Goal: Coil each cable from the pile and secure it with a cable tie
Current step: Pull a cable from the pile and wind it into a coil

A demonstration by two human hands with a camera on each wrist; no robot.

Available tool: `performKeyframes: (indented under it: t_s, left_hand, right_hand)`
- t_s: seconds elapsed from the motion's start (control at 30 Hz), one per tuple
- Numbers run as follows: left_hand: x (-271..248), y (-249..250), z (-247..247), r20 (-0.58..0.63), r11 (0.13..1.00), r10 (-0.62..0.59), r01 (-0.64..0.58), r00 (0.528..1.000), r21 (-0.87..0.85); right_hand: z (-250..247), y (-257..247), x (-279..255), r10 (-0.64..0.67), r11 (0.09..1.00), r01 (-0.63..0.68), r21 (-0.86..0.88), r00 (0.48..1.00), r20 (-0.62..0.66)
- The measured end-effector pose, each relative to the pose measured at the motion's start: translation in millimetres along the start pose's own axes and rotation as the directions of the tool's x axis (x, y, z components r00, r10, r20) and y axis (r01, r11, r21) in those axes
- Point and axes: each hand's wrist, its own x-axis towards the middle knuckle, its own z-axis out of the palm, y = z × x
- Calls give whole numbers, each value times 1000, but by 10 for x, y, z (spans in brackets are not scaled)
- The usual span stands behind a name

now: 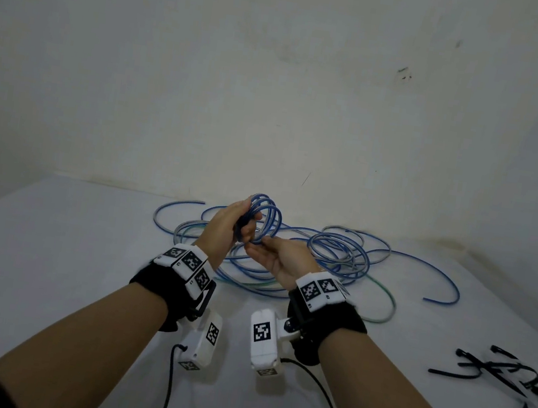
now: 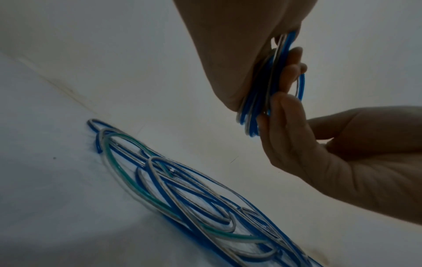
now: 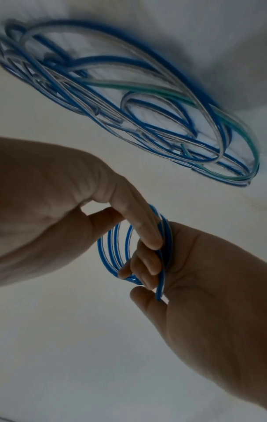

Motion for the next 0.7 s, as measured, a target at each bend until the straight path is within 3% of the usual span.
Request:
performKeyframes:
  t_s: [0.13,0.3,0.4,0.47,0.53,0.6,0.7]
  left_hand:
    - [14,2,8,37,1000,-3,4,999,-21]
    - [-1,22,23,19,994,47,-49,999,98]
    - [3,8,-37,0,967,55,-53,998,250]
    - [-14,-5,-76,0,937,46,-44,999,346]
    - [-35,-5,-100,15,912,32,-35,999,408]
    - [-52,5,-103,24,899,13,-22,1000,437]
    - [-80,42,-81,18,901,-14,5,1000,433]
  right_hand:
    - [-6,4,6,-14,1000,13,-17,1000,-14]
    - [-8,-12,-9,-87,948,83,-308,996,0]
    - [-30,-13,36,-226,845,147,-514,970,-94]
    - [-70,-13,90,-391,717,234,-656,915,-101]
    - [-96,-26,96,-522,571,353,-741,853,3]
    - [-95,-35,74,-563,481,459,-747,815,138]
    - [-53,-50,25,-553,487,549,-679,796,246]
